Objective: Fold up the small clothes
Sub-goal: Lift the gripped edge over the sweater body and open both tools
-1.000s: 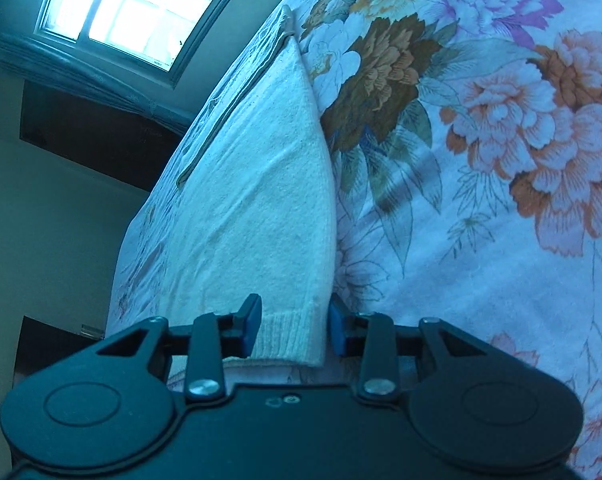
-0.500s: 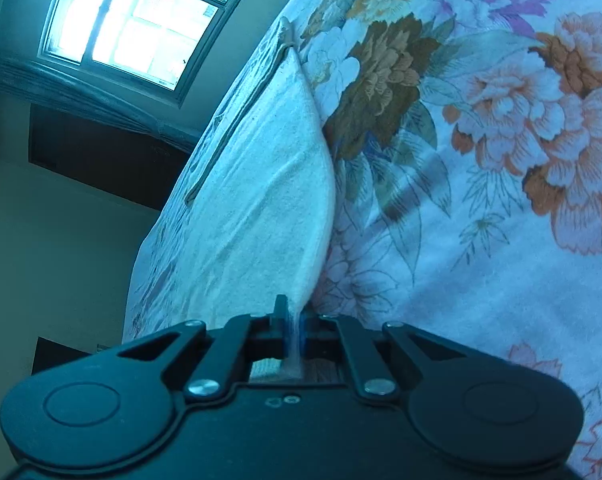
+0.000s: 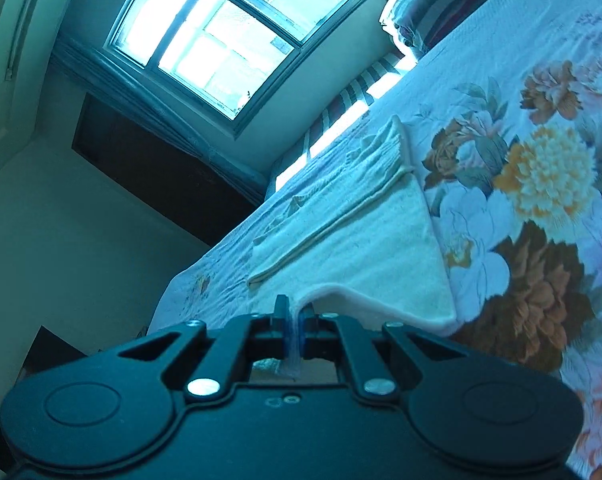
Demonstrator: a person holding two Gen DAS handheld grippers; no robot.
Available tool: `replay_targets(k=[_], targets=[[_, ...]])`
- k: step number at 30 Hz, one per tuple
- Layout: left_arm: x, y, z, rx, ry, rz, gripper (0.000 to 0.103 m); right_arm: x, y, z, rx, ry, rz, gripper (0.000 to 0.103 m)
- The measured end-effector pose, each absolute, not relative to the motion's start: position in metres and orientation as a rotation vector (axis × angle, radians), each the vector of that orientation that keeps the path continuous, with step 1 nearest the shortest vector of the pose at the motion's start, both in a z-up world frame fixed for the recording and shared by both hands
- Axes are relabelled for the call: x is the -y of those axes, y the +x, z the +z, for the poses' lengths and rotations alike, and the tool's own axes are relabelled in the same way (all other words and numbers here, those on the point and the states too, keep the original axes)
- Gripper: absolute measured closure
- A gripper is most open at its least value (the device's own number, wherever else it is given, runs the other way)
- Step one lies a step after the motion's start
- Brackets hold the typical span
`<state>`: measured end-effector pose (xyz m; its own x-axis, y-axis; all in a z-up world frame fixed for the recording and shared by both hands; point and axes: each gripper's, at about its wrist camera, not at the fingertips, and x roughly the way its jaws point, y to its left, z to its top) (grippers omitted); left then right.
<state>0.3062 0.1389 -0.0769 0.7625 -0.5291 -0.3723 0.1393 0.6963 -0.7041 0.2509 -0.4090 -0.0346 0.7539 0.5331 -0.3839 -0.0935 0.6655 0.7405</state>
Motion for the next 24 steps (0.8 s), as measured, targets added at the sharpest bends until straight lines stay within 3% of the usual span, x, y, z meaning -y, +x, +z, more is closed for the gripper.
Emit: replay_targets(k=[10, 20, 23, 24], targets=[[-0.113, 0.467, -0.071, -0.623, -0.69, -0.346, 0.1, 0.449, 0.412, -0.048, -0.632, 0.87, 0.372, 0.097], [-0.096, 0.604, -0.138, -0.818, -0.657, -0.223, 0.099, 0.462, 0.564, -0.129, -0.771, 0.963, 0.335, 0.097], [-0.1, 0.61, -0.134, -0.777, -0.678, -0.215, 0.099, 0.466, 0.586, -0.146, -0.77, 0.959, 0.313, 0.088], [-0.101, 0.608, -0.127, -0.748, -0.652, -0.218, 0.099, 0.471, 0.586, -0.146, -0.742, 0.966, 0.287, 0.078]])
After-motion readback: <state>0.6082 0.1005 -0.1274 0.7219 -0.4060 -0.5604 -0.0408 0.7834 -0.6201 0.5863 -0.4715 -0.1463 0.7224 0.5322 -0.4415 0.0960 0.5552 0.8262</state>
